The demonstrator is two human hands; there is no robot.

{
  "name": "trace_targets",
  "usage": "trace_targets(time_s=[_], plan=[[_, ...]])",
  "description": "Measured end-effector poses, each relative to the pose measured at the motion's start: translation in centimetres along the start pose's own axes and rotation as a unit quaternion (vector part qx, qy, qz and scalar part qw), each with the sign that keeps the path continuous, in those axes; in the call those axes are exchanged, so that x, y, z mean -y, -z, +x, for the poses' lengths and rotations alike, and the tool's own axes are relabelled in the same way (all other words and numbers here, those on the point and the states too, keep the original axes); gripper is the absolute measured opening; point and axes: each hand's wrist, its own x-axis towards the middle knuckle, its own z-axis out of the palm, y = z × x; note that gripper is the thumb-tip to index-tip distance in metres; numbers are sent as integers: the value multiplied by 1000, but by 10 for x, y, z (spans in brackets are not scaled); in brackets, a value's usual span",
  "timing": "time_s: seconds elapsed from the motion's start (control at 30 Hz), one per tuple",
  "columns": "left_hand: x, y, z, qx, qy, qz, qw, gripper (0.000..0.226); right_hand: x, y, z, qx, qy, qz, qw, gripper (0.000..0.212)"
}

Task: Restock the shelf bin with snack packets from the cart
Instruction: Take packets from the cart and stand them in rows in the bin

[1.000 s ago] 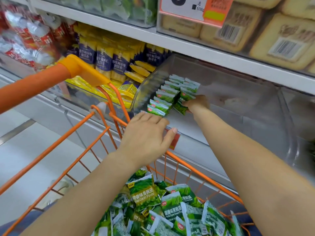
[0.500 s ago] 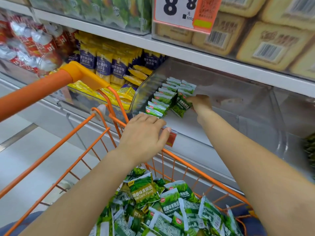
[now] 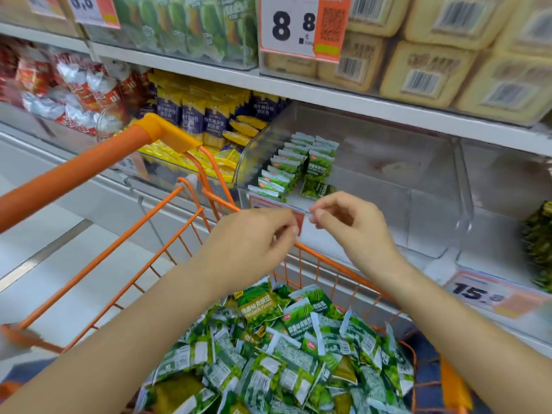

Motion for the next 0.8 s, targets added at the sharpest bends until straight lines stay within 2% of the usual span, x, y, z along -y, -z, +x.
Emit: trace_targets(time_s=[0.03, 0.1, 0.2, 0.27, 0.43, 0.5, 0.57, 0.67, 0.73, 0.8], plan=[[-4, 1, -10, 17, 15, -6, 1000, 22, 4, -2, -11, -1, 42, -35, 998, 18], [-2, -7, -24, 145, 73, 49, 986, 26, 8, -10, -30, 16, 103, -112, 988, 11], [28, -33, -34, 367, 151, 152, 905, 36, 1, -20, -41, 42, 156, -219, 962, 17], [45, -51, -39, 412, 193, 123, 882, 49, -7, -20, -41, 44, 194, -270, 942, 23], [43, -72, -44, 399, 207, 40, 892, 69, -17, -15, -39, 57, 190, -286, 937, 25], [40, -65, -42, 379, 202, -4, 903, 58, -18, -14, -37, 64, 177, -280, 941, 27], [36, -48, -38, 341, 190, -103, 915, 42, -18, -12, -37, 62, 165, -272, 946, 30], [19, -17, -30, 273, 198, -263, 904, 26, -13, -10, -37, 74, 143, -244, 956, 40], [3, -2, -24, 229, 204, -329, 893, 22, -8, -7, -36, 96, 111, -195, 970, 48], [-11, 5, -18, 185, 188, -350, 899, 17, -2, 1, -36, 123, 65, -107, 985, 43]])
